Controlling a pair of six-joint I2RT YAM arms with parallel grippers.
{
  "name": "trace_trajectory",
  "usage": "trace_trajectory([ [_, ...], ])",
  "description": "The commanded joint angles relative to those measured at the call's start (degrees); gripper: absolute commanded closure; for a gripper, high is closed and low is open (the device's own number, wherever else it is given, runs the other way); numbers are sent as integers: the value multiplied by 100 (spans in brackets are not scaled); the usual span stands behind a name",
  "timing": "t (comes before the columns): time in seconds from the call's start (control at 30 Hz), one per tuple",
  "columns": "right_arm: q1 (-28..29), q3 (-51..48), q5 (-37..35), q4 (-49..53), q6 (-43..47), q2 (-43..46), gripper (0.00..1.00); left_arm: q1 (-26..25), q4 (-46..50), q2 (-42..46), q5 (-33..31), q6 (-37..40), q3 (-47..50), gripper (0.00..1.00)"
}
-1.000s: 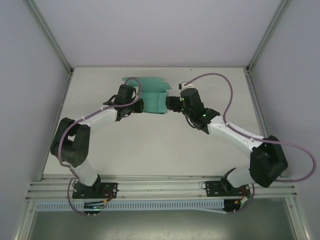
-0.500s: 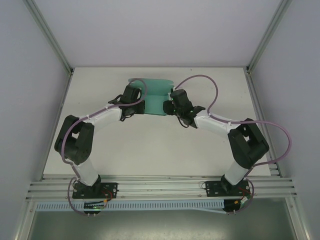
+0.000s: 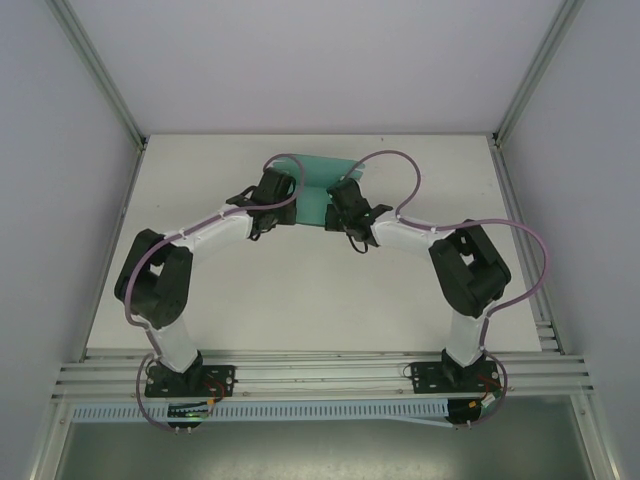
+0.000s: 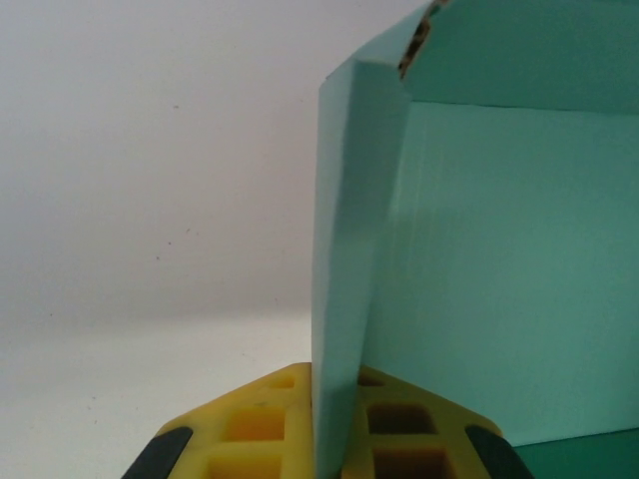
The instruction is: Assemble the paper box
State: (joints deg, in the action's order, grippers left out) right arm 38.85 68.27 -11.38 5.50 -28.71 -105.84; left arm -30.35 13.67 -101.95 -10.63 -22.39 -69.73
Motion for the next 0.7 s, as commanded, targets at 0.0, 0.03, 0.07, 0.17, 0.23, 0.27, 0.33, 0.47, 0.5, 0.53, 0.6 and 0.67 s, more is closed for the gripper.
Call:
trace_trajectory([
  [0.0, -62, 71, -649, 476, 24, -86, 100, 19, 225, -53, -213, -46, -319, 100],
  [0.03, -59, 98, -825, 555, 30, -93, 100, 11, 265, -65, -267, -50, -329, 100],
  [0.07, -57, 160, -878, 672, 60, -124, 100, 3, 301, -75, -310, -50, -351, 100],
  [0.17, 6, 485, -1509, 1246, 33, -297, 100, -24, 319, -92, -295, -66, -357, 100],
  [0.23, 36, 691, -1832, 1594, 45, -410, 100, -33, 354, -125, -277, -78, -375, 100],
  [0.27, 50, 661, -1826, 1543, 92, -390, 100, -33, 386, -169, -305, -102, -388, 100],
  [0.33, 68, 490, -1584, 1214, 190, -257, 100, -29, 467, -300, -274, -124, -447, 88],
  [0.47, 189, 337, -1540, 907, 592, -104, 100, 60, 443, -526, 263, -88, -541, 83],
  [0.5, 224, 313, -1517, 867, 683, -92, 100, 111, 364, -529, 559, -72, -520, 79],
  [0.53, 237, 301, -1503, 866, 721, -79, 100, 149, 265, -511, 782, -80, -467, 77],
  [0.6, 250, 280, -1529, 868, 770, -68, 100, 243, 65, -409, 1055, -136, -338, 73],
  [0.67, 254, 250, -1551, 887, 760, -60, 100, 328, -80, -307, 1293, -157, -211, 71],
])
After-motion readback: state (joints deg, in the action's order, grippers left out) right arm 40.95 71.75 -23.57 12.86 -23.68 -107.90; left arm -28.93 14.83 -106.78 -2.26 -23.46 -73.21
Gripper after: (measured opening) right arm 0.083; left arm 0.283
